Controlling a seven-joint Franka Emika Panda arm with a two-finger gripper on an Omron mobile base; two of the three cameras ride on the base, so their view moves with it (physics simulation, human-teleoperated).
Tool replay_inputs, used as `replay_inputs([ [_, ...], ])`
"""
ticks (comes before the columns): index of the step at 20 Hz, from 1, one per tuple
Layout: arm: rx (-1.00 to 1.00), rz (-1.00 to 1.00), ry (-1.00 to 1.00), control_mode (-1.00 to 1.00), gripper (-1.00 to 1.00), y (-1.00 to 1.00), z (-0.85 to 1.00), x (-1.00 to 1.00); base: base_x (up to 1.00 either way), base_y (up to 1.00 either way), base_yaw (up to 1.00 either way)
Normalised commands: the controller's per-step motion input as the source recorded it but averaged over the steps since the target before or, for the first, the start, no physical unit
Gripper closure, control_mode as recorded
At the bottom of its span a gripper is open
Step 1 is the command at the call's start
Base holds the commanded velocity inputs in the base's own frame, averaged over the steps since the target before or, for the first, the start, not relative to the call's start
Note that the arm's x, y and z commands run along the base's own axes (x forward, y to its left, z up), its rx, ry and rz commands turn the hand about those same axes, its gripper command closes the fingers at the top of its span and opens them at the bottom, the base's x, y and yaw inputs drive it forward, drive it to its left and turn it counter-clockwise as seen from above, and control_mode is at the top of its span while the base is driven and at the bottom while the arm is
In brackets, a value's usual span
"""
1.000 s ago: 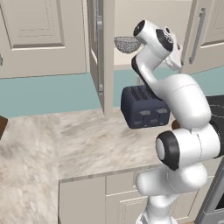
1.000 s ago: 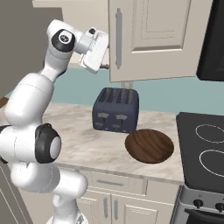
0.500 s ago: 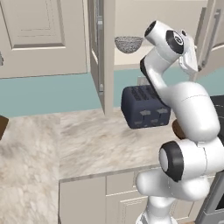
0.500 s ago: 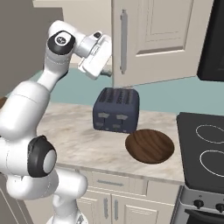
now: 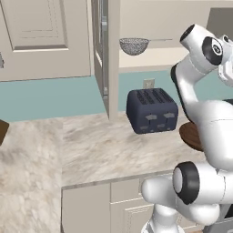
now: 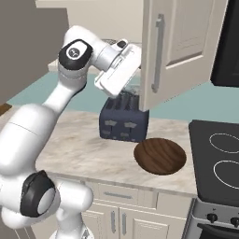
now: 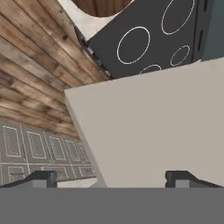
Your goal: Open the cabinet and setup a tea strainer by placing it in the bowl upright.
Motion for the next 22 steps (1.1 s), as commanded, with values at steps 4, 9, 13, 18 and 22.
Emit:
replay_inputs([
  [4,0.00,-0.10,0.00,-1.00,-1.00,-1.00,0.00,-1.00,0.00,0.00,0.00],
  [9,0.00,-0.06,0.02,-1.00,-1.00,-0.88,0.00,-0.75,0.00,0.00,0.00],
  [13,0.04,0.00,0.08,-1.00,-1.00,-0.64,-0.03,-0.12,0.00,0.00,0.00],
  [18,0.05,0.00,0.02,-1.00,-1.00,-0.45,-0.02,-0.02,0.00,0.00,0.00],
  [22,0.06,0.00,0.01,-1.00,-1.00,-0.31,-0.02,-0.02,0.00,0.00,0.00],
])
